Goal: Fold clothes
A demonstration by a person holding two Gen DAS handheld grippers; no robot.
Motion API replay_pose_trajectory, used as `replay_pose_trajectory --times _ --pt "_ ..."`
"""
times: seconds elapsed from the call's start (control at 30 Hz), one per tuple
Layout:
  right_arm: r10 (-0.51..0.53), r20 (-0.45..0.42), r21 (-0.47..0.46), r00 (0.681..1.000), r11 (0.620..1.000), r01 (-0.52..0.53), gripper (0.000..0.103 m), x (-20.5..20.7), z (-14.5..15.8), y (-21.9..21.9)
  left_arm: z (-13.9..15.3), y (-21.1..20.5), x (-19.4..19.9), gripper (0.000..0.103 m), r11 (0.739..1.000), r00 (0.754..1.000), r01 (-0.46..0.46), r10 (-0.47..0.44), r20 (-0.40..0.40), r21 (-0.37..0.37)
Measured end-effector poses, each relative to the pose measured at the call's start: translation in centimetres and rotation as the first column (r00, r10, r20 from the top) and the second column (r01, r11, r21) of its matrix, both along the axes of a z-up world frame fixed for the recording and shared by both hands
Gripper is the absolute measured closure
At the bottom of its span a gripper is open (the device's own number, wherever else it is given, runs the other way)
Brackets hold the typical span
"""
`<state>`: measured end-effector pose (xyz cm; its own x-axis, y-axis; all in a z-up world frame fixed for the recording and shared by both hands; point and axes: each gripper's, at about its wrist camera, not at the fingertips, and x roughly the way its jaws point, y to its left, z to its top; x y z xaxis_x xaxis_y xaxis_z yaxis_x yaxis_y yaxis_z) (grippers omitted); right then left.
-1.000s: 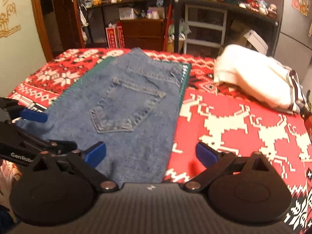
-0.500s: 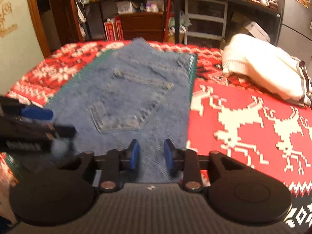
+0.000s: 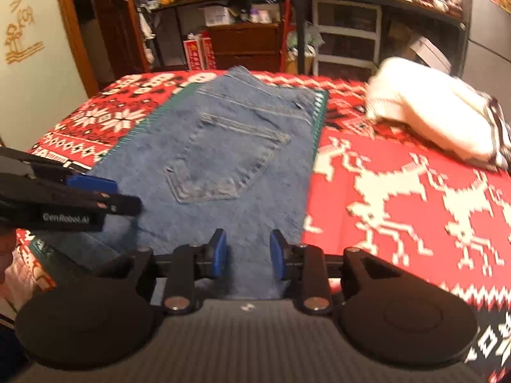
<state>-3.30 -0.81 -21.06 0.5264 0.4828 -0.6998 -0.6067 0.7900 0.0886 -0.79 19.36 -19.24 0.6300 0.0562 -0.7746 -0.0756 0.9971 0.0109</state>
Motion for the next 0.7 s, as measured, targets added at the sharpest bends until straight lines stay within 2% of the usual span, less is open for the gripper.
replay_pose_trajectory --times 0.2,0.47,0.7 --pt "0.072 -0.002 -0.033 0.997 0.997 -0.072 0.067 -0.1 -1.1 2.2 -0.7 1.6 -0.5 0.064 1.0 0.999 -0.008 0.007 -0.045 -0.008" --pt "0.177 0.03 -0.082 0.984 0.981 -0.174 0.061 -2.3 -1.5 0.4 -0.8 4.2 -2.9 0.064 1.0 0.997 0.021 -0.021 -0.077 0.004" --pt "0.107 -0.026 -0.035 0.994 0.994 -0.108 0.061 -2.1 -0.2 -1.5 0.2 4.1 -3.7 0.07 0.999 0.996 0.044 -0.043 -0.077 0.01"
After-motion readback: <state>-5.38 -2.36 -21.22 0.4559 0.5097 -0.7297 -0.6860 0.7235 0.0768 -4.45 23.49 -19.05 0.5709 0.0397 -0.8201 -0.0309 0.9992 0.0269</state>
